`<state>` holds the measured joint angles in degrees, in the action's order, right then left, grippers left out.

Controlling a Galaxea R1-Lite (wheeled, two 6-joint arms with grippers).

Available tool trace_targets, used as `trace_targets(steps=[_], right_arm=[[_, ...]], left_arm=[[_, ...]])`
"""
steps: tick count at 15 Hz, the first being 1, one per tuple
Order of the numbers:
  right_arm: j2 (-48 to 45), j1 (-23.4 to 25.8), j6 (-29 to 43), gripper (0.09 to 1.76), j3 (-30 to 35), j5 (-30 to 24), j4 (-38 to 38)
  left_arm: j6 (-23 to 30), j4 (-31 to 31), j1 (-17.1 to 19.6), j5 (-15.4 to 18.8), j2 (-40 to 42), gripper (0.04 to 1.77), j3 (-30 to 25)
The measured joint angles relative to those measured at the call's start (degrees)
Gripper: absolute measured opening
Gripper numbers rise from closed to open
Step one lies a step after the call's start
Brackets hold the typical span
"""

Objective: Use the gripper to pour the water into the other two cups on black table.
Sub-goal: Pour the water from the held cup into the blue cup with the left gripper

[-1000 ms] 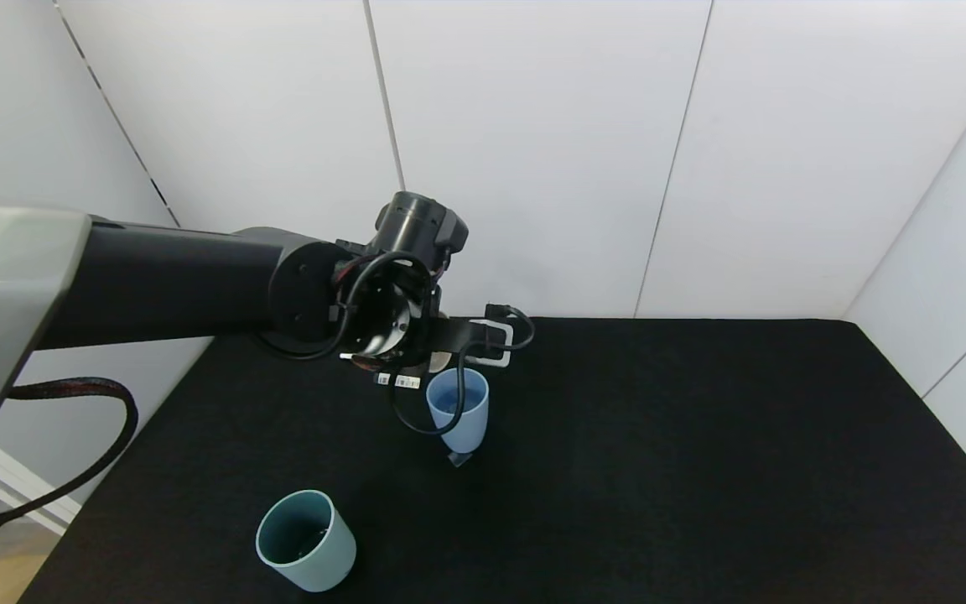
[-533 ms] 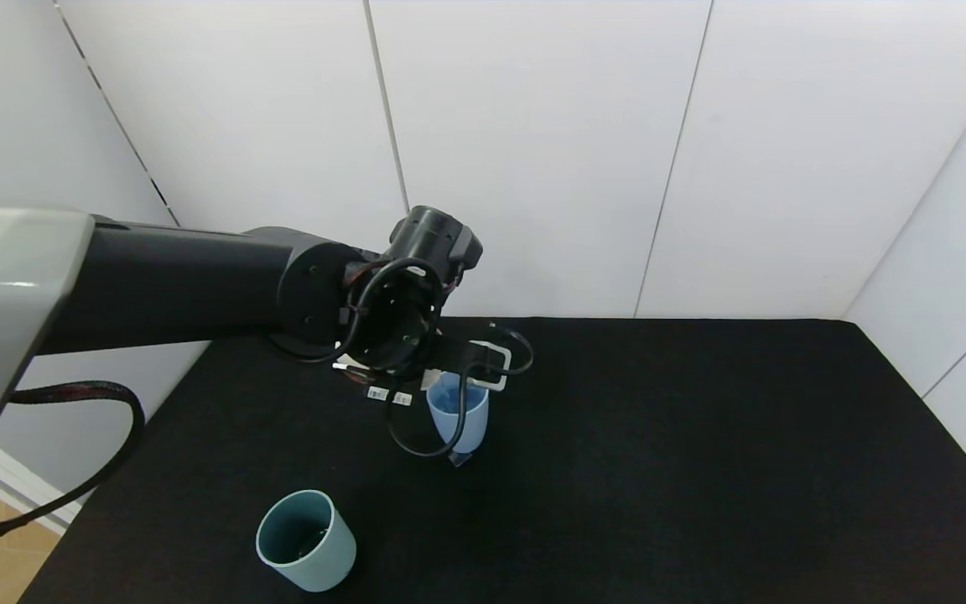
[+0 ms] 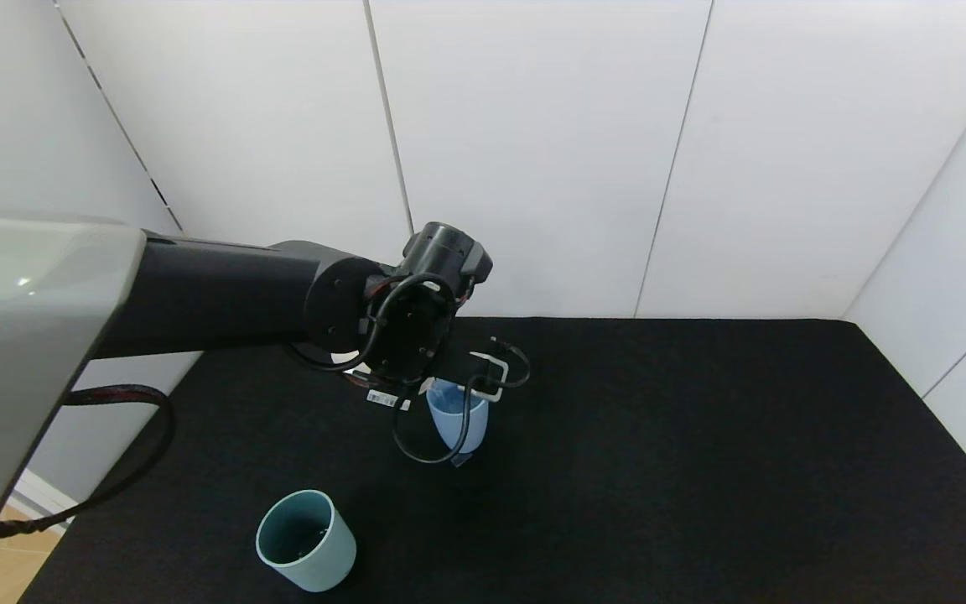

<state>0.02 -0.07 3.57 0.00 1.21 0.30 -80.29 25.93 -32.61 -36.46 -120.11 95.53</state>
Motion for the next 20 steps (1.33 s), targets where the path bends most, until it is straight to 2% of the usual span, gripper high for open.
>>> trace_targets(steps=[4,9,11,15,17,20], right_arm=[[0.0,0.0,0.0,1.71,0.0,0.0,0.0],[0.0,0.0,0.0,1.71,0.0,0.0,0.0],[0.0,0.0,0.0,1.71,0.0,0.0,0.0],[0.0,0.0,0.0,1.71,0.0,0.0,0.0],[0.0,0.0,0.0,1.71,0.0,0.0,0.0],[0.0,0.0,0.0,1.71,0.0,0.0,0.0]], left_arm=[[-1.9,0.0,-0.1,-1.5,-1.1,1.27,2.0],[-1.6,0.0,-0.2,-1.4,-1.5,1.27,3.2],[-0.7,-0.4,-0.1,-0.1,-1.5,1.27,3.1],[5.7,0.0,0.2,6.0,-1.1,1.27,2.6],[7.8,0.0,1.5,8.7,-0.3,1.27,2.3],[16.6,-0.1,3.4,14.3,1.5,1.27,1.6]])
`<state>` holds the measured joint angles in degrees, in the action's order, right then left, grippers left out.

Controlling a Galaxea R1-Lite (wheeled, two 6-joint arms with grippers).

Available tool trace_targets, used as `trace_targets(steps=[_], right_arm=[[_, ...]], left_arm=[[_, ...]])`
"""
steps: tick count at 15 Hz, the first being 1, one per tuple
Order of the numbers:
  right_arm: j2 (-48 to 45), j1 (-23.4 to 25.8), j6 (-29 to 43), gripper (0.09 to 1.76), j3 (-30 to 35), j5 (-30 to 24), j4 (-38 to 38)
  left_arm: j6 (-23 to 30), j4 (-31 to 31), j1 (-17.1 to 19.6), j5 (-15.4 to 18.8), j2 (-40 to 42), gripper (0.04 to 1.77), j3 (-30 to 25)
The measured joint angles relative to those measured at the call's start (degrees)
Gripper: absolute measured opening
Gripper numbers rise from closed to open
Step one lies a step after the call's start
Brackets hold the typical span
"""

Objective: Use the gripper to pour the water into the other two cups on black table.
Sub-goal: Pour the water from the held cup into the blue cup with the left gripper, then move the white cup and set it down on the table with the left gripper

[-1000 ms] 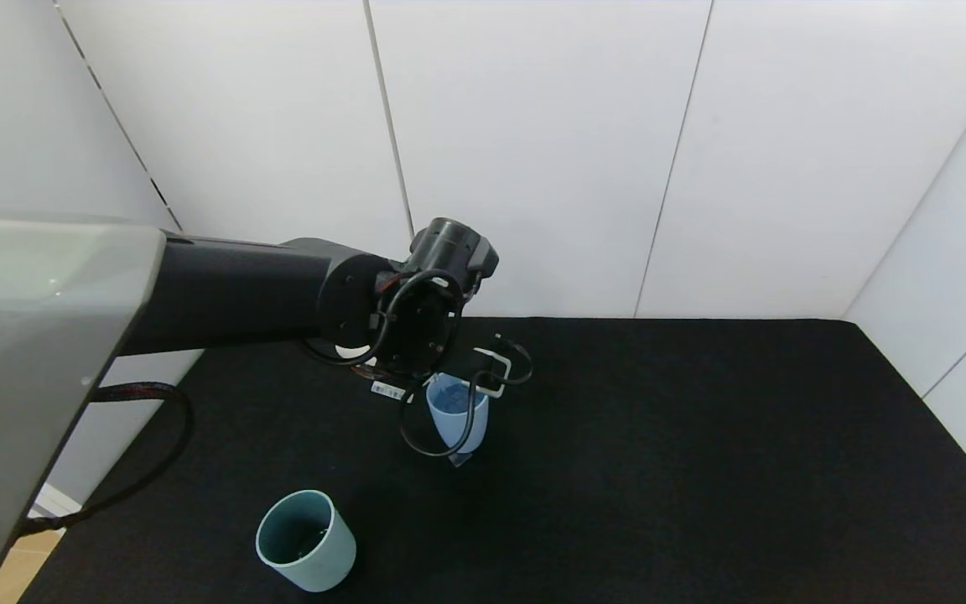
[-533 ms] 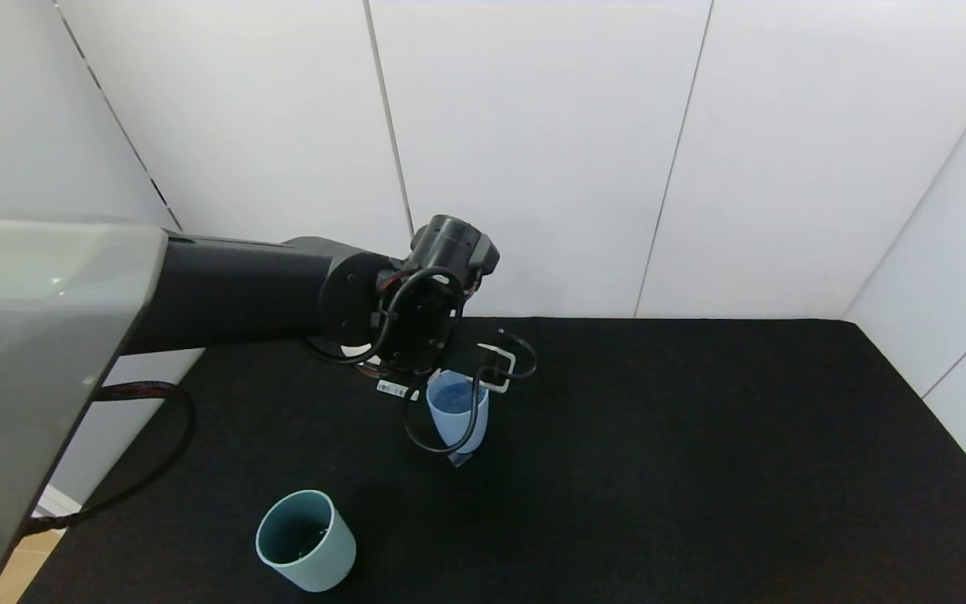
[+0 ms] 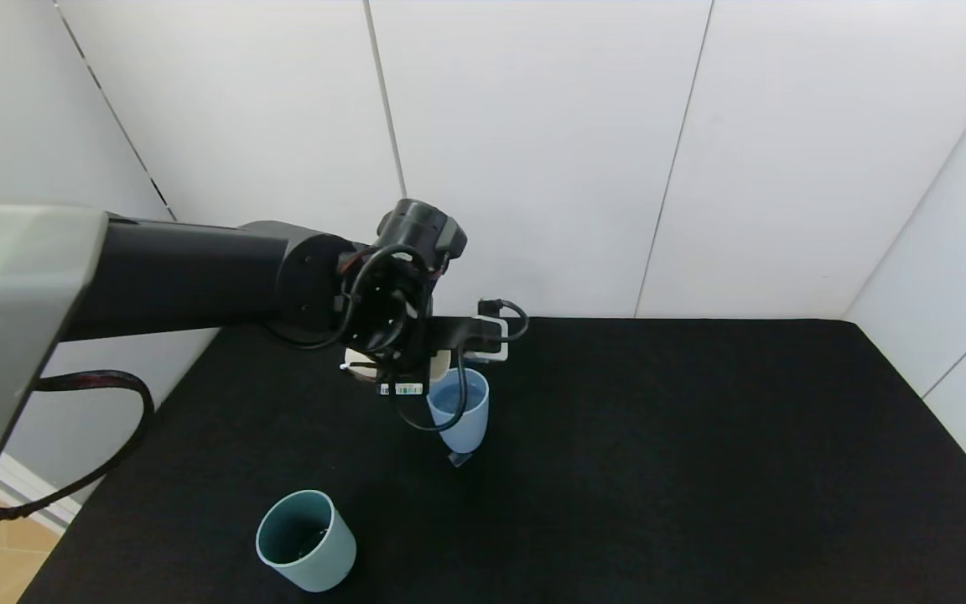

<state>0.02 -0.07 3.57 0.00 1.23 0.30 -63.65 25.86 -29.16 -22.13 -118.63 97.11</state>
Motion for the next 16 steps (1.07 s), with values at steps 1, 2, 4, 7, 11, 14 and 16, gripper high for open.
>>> trace_targets(steps=[1,2,4,7,11,14,16], right_arm=[[0.0,0.0,0.0,1.71,0.0,0.0,0.0],[0.0,0.0,0.0,1.71,0.0,0.0,0.0],[0.0,0.0,0.0,1.71,0.0,0.0,0.0],[0.0,0.0,0.0,1.71,0.0,0.0,0.0],[0.0,0.0,0.0,1.71,0.0,0.0,0.0],[0.0,0.0,0.0,1.71,0.0,0.0,0.0],[0.0,0.0,0.0,1.71,0.0,0.0,0.0]], left_arm=[[4.1,0.0,0.8,2.0,0.7,1.27,-0.1],[7.3,0.0,1.9,4.0,1.3,1.27,-0.2],[13.3,-0.5,4.4,9.2,2.4,1.27,-0.3],[24.2,-1.2,7.0,15.0,3.8,1.27,-0.1],[38.5,-9.9,10.2,18.2,4.7,1.27,-1.3],[46.6,-19.0,13.3,18.3,4.8,1.27,-4.7],[53.6,-24.3,15.3,18.0,4.3,1.27,-6.6]])
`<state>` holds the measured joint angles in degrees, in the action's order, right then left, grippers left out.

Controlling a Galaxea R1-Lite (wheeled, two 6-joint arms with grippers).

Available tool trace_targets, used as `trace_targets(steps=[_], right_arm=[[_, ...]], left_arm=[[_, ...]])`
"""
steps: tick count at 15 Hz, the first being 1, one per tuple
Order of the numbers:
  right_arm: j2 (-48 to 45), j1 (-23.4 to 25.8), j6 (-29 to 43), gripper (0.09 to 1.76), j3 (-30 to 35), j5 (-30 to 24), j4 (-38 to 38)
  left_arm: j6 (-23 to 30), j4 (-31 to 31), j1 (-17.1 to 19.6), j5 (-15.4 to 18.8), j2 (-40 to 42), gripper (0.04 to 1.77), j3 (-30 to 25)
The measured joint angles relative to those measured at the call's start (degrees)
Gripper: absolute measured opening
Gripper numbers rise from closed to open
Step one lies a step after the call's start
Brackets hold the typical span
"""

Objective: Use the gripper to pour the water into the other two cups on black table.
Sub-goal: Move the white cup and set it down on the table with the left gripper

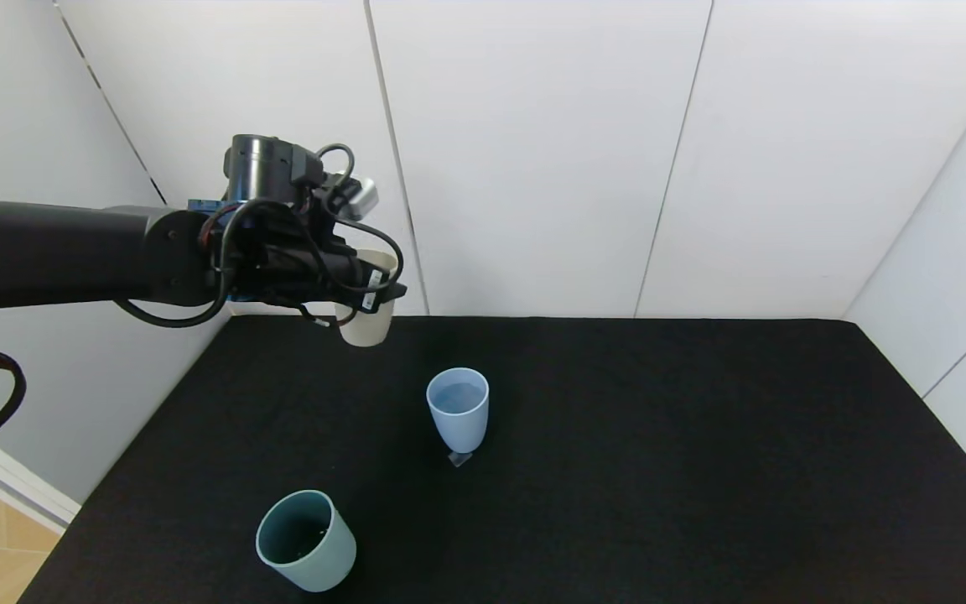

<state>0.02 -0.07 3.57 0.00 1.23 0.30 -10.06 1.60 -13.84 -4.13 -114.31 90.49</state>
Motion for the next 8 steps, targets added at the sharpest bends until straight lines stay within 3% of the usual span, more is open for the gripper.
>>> trace_targets(steps=[2,8], right_arm=[[0.0,0.0,0.0,1.71,0.0,0.0,0.0],[0.0,0.0,0.0,1.71,0.0,0.0,0.0]], left_arm=[[5.6,-5.1,1.0,-0.3,-0.9,1.27,-1.9],[7.7,-26.5,3.1,-1.0,-4.8,1.27,-11.6]])
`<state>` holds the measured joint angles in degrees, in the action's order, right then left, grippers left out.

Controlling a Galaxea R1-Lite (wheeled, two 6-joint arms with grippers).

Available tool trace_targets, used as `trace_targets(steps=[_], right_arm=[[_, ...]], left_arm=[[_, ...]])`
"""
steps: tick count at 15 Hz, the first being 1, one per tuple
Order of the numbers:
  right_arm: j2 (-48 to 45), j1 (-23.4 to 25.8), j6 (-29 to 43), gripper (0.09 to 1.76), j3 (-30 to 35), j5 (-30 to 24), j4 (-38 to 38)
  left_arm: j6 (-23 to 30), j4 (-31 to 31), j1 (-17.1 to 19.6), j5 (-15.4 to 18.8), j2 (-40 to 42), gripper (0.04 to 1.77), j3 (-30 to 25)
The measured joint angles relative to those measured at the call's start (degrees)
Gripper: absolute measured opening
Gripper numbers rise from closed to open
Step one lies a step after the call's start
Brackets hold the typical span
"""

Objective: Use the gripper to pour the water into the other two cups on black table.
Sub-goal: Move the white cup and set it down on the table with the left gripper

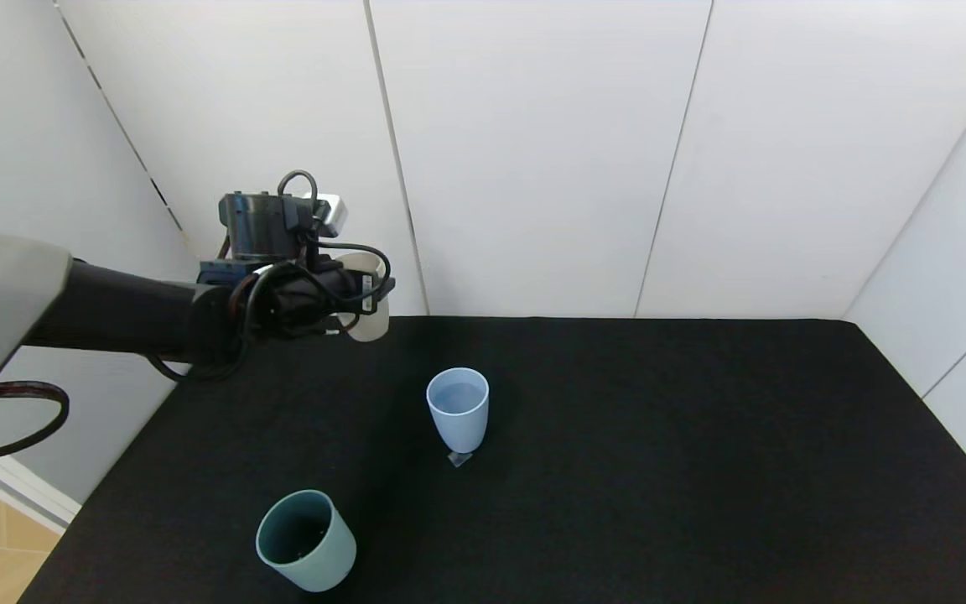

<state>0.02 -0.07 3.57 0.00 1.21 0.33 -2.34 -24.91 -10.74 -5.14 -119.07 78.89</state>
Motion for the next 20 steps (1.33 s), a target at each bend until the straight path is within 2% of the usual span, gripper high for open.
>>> trace_targets(steps=[2,4,10,20], right_arm=[[0.0,0.0,0.0,1.71,0.0,0.0,0.0],[0.0,0.0,0.0,1.71,0.0,0.0,0.0],[0.0,0.0,0.0,1.71,0.0,0.0,0.0],[0.0,0.0,0.0,1.71,0.0,0.0,0.0]], left_arm=[[1.5,-5.7,0.4,-2.8,-2.7,1.27,-1.3],[2.4,-8.7,0.5,-4.8,-5.3,1.27,-1.4],[3.6,-12.8,1.4,-4.9,-10.2,1.27,-1.2],[3.4,-12.5,3.5,-4.1,-14.4,1.27,0.6]])
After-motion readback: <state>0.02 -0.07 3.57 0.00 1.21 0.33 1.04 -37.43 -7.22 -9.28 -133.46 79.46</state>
